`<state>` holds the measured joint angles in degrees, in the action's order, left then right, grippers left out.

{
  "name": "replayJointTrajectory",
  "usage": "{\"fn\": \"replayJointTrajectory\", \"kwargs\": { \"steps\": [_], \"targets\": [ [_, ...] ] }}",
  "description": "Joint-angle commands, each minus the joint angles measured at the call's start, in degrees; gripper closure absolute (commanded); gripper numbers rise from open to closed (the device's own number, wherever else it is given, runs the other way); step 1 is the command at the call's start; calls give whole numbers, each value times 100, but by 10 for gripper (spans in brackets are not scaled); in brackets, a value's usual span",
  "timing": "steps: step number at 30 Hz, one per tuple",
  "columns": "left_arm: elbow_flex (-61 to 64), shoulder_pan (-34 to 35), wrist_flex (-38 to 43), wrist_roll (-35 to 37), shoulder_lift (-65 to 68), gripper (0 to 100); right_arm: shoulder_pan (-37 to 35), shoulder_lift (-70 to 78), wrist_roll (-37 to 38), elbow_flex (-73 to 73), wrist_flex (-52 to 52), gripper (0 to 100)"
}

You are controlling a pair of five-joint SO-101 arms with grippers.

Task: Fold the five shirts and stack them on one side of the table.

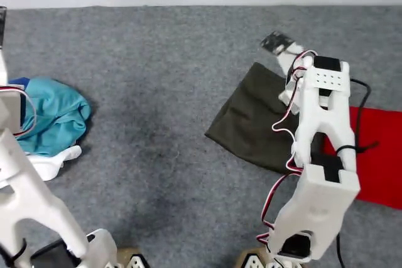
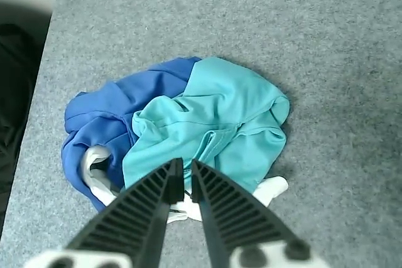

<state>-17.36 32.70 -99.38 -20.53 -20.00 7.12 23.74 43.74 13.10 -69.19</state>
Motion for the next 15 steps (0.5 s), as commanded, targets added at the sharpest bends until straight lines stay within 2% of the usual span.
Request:
{"fn": "replayJointTrajectory", "kwargs": {
  "steps": [1,9,15],
  "targets": [
    [-22,0,-114,-26,-176,968,-180,-576,-1310,290,-251,696],
    [-22,0,-114,-26,-176,968,-602,-664,-3974,290,-1675,693],
    [-22,0,-114,-26,-167,968,-602,-277,-4879,290,-1745,692]
  ]
}}
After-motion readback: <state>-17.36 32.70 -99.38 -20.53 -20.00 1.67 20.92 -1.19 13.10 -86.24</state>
